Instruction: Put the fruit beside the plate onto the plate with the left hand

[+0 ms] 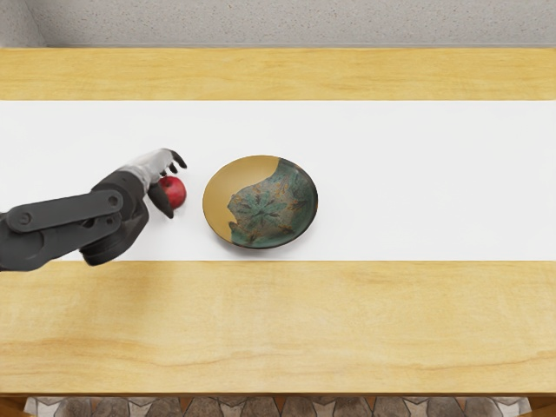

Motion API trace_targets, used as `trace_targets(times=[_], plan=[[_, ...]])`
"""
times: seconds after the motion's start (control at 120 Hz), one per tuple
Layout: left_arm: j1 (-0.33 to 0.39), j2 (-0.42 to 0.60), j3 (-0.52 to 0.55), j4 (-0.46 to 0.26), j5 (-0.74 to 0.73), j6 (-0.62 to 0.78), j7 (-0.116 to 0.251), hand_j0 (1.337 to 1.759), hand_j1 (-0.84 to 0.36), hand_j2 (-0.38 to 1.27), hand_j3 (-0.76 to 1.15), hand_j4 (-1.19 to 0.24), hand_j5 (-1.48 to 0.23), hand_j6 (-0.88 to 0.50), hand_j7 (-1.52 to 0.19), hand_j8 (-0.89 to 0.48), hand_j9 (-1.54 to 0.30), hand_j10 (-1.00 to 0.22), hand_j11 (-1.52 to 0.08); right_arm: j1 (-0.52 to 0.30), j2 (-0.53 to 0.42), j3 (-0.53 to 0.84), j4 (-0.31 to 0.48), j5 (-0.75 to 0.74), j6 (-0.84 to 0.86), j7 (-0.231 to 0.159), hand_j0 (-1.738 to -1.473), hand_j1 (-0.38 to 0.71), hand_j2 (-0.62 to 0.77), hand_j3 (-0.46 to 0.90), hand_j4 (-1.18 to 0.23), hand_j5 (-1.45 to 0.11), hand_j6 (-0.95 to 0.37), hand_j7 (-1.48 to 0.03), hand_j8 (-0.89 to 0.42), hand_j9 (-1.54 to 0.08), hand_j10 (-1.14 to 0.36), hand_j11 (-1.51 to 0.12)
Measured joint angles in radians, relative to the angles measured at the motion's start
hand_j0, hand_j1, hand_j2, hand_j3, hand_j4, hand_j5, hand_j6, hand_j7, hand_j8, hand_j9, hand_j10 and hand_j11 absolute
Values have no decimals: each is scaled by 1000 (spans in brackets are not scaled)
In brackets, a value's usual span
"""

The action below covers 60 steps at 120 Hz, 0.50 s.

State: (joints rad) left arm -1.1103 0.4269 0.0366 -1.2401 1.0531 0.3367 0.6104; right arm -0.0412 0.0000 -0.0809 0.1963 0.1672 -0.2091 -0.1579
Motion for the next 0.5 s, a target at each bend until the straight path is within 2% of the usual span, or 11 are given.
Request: trace_targets(times=[0.025,0.1,0.167,0.192,0.225,0.267,0.325,0.333,0.383,0.433,0.5], plan=[[0,-2,3,7,0,0,0,1640,-126,139,80,-366,-482,-367,-482,-367,-482,-366,-482,0,0,0,-3,0,0,0,-1658,-305,-7,0,-37,-47,-37,-47,-37,-47,-37,-47],[1,-8,8,20,1,1,-1,1615,-158,76,372,-399,-515,-399,-516,-398,-517,-396,-519,1,0,0,-8,0,0,0,-1658,-305,-7,0,-37,-47,-37,-47,-37,-47,-37,-47],[1,-23,15,29,4,1,0,1644,-200,-18,666,-428,-535,-426,-540,-425,-541,-424,-541,1,0,0,-10,0,0,0,-1658,-305,-7,0,-37,-47,-37,-47,-37,-47,-37,-47],[0,-32,19,33,10,1,1,1669,-217,-36,752,-452,-547,-447,-558,-445,-557,-447,-557,1,0,0,-10,0,0,0,-1658,-305,-7,0,-37,-47,-37,-47,-37,-47,-37,-47],[-2,-35,25,36,16,1,2,1663,-238,-22,829,-487,-573,-477,-592,-465,-535,-479,-588,1,0,0,-11,0,0,0,-1658,-305,-7,0,-37,-47,-37,-47,-37,-47,-37,-47],[-3,-36,29,39,19,1,0,1650,-256,16,852,-525,-619,-505,-642,-476,-523,-515,-639,1,0,0,-11,0,0,0,-1658,-305,-7,0,-37,-47,-37,-47,-37,-47,-37,-47],[-5,-35,33,41,22,-3,-6,1645,-279,71,871,-576,-725,-459,-738,-523,-465,-570,-738,1,0,0,-12,0,0,0,-1658,-305,-7,0,-37,-47,-37,-47,-37,-47,-37,-47],[-5,-35,34,41,22,-2,-6,1642,-286,85,869,-578,-737,-454,-749,-511,-518,-578,-753,1,0,0,-12,0,0,0,-1658,-305,-7,0,-37,-47,-37,-47,-37,-47,-37,-47],[-7,-30,37,41,20,-2,-4,1612,-320,163,869,-531,-826,-407,-830,-507,-518,-631,-834,1,0,0,-12,0,0,0,-1658,-305,-7,0,-37,-47,-37,-47,-37,-47,-37,-47],[-11,-23,38,39,17,-2,-2,1620,-341,190,680,-470,-909,-346,-903,-579,-659,-678,-907,1,0,0,-12,0,0,0,-1658,-305,-7,0,-37,-47,-37,-47,-37,-47,-37,-47],[-36,19,39,26,15,-4,-2,1627,-356,201,491,-429,-995,-302,-983,-518,-804,-723,-985,1,0,0,-12,0,0,0,-1658,-305,-7,0,-37,-47,-37,-47,-37,-47,-37,-47]])
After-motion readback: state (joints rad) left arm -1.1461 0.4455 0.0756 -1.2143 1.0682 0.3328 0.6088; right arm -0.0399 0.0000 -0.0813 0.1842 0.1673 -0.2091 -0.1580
